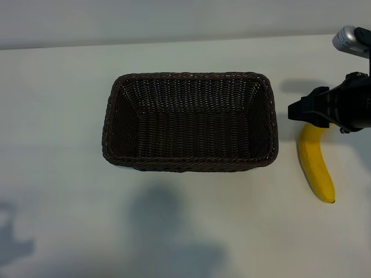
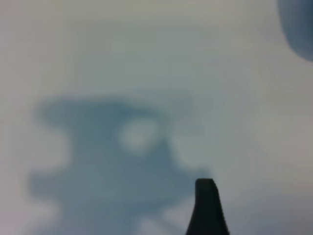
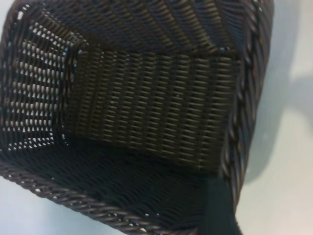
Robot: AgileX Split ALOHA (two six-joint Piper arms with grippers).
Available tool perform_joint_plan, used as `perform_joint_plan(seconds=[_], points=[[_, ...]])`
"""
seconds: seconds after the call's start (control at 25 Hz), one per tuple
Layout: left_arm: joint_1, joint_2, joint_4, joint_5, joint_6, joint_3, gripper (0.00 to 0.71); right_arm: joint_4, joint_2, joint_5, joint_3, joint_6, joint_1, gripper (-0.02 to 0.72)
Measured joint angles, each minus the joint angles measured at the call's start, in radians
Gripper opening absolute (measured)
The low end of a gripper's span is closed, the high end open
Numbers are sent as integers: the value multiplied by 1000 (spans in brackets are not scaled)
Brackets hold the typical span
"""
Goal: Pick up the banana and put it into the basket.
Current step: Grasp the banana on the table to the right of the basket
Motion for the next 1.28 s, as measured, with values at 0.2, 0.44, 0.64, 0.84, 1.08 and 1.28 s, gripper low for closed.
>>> perform_joint_plan(seconds=[0.2,0.44,0.64,0.84,1.08,1.28], points=[[59,-135,0,-2,0,0,548,-99,0,6,0,106,0,472],[80,-205,4,-1,0,2,548,-269,0,49,-4,248,0,499],[80,-205,6,-1,0,3,548,-397,1,137,-76,382,0,541],[80,-205,7,-1,0,3,548,-568,1,215,-150,552,31,548],[80,-205,7,-1,0,4,548,-817,39,242,-161,771,175,548],[80,-205,7,-1,0,4,548,-972,92,242,-161,957,197,549]])
